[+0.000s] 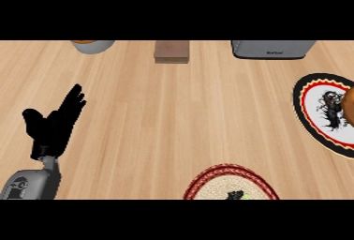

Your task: Pick the croissant from the placemat and place it in the plate

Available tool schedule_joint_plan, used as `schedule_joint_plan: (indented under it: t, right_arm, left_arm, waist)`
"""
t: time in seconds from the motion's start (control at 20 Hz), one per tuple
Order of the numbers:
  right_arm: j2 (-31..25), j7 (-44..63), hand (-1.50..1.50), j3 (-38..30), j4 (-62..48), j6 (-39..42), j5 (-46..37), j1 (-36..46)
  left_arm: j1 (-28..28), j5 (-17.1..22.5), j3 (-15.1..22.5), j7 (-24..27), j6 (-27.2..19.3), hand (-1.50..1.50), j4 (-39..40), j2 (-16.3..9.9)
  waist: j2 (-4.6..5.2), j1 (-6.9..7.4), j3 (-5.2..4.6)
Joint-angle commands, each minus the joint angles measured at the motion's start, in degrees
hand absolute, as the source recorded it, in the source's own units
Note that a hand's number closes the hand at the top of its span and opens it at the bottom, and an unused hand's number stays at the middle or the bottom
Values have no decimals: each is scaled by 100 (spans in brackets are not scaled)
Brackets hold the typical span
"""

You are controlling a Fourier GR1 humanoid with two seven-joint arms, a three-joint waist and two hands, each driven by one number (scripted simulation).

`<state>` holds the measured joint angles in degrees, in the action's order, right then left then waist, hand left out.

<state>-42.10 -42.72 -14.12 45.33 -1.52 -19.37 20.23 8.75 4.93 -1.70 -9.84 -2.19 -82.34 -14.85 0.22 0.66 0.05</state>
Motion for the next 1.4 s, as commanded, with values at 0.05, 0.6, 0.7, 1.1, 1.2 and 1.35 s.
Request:
schedule_joint_plan:
  t: [0.05, 0.6, 0.7, 1.1, 1.2, 1.35]
  right_arm:
    - [-306, -528, 150, 271, -1398, -103, -686, 536]
    - [-363, -1556, -150, 350, -2979, 734, -891, 1452]
    - [-407, -2066, -150, -16, -2899, 795, -496, 1382]
    - [-540, -2337, -150, -501, -2804, 2845, 510, 1563]
    - [-687, -1826, -150, -576, -2922, 3423, 736, 1590]
    - [-639, -1024, -150, -375, -3086, 4009, 735, 1763]
  left_arm:
    - [117, -189, 132, -71, -93, 0, 24, 115]
    - [156, 122, -189, 249, 364, 0, 367, -76]
    - [134, -88, 111, 85, 8, 0, 95, 297]
    - [167, -27, -123, 102, 133, 0, 327, 58]
    - [181, -73, -105, 93, 49, 0, 290, 107]
    - [265, -42, -164, 126, 145, 0, 441, 25]
  waist:
    - [35, 101, 10]
    - [64, 160, 18]
    - [49, 115, 25]
    - [12, -19, 14]
    - [-12, -66, 8]
    - [16, 4, 3]
